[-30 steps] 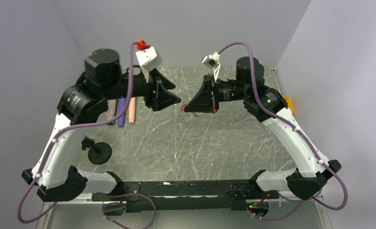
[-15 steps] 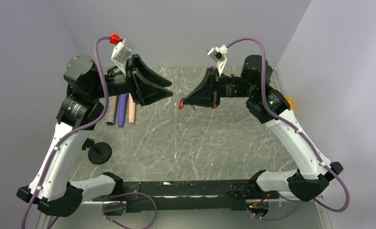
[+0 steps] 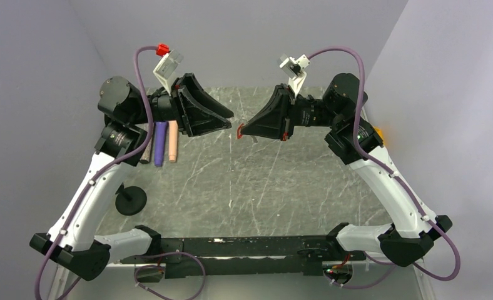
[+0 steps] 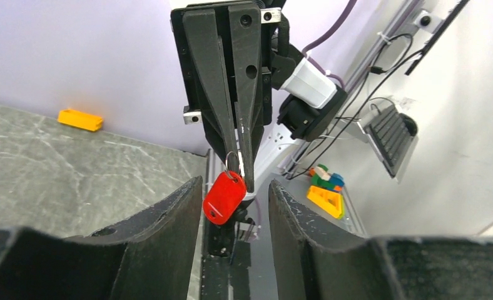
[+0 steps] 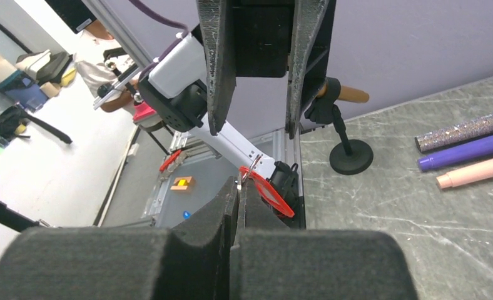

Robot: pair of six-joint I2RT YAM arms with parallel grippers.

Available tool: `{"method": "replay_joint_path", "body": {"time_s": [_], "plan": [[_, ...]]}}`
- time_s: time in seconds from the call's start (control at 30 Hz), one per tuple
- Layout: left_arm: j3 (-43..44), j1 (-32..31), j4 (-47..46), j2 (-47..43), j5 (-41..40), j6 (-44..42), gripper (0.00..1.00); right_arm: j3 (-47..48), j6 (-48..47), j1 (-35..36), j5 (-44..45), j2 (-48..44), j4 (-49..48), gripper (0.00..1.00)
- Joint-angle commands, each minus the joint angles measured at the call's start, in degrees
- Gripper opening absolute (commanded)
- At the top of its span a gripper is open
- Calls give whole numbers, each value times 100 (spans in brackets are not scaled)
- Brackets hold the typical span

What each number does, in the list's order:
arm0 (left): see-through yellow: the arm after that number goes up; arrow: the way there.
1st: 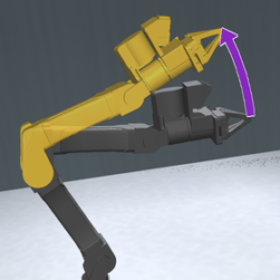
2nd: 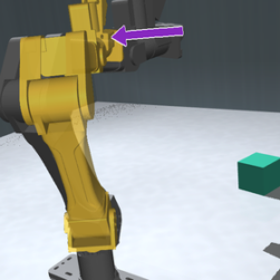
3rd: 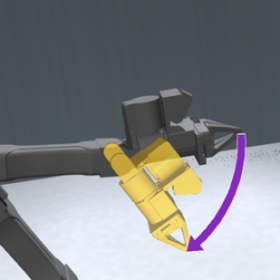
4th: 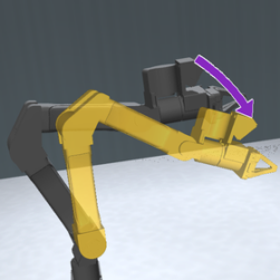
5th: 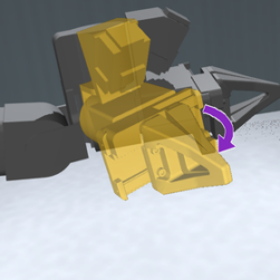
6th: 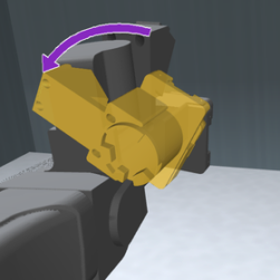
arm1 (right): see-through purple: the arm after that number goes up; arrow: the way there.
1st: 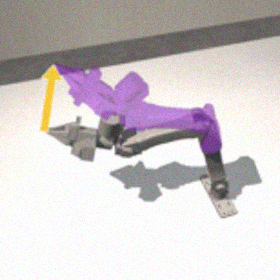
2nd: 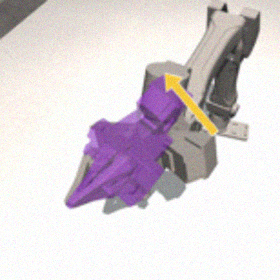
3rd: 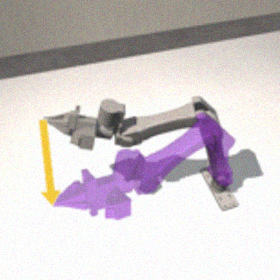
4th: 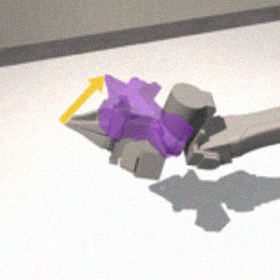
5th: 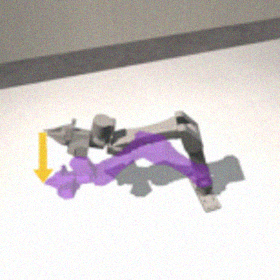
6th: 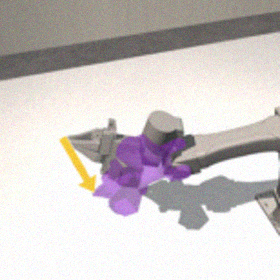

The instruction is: Remove the keys from the keyring

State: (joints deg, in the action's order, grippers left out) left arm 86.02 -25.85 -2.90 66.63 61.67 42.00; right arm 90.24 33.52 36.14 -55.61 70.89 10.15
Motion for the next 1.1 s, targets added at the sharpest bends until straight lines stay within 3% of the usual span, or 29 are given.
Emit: {"method": "replay_joint_path", "body": {"time_s": [0.0,0.23,0.7,0.93,1.07], "plan": [[-66,23,-1076,37,284,691,48,-2,85,-9,-107,-125,-343,0],[-284,9,-1695,113,322,1198,48,-6,111,-13,-219,-86,-375,0],[-50,-260,-1214,309,353,936,45,99,52,-11,-296,18,-350,0],[103,-408,-939,402,356,753,39,66,43,-15,-274,8,-382,0],[205,-472,-789,451,346,640,30,38,13,-12,-266,3,-378,0]]}}
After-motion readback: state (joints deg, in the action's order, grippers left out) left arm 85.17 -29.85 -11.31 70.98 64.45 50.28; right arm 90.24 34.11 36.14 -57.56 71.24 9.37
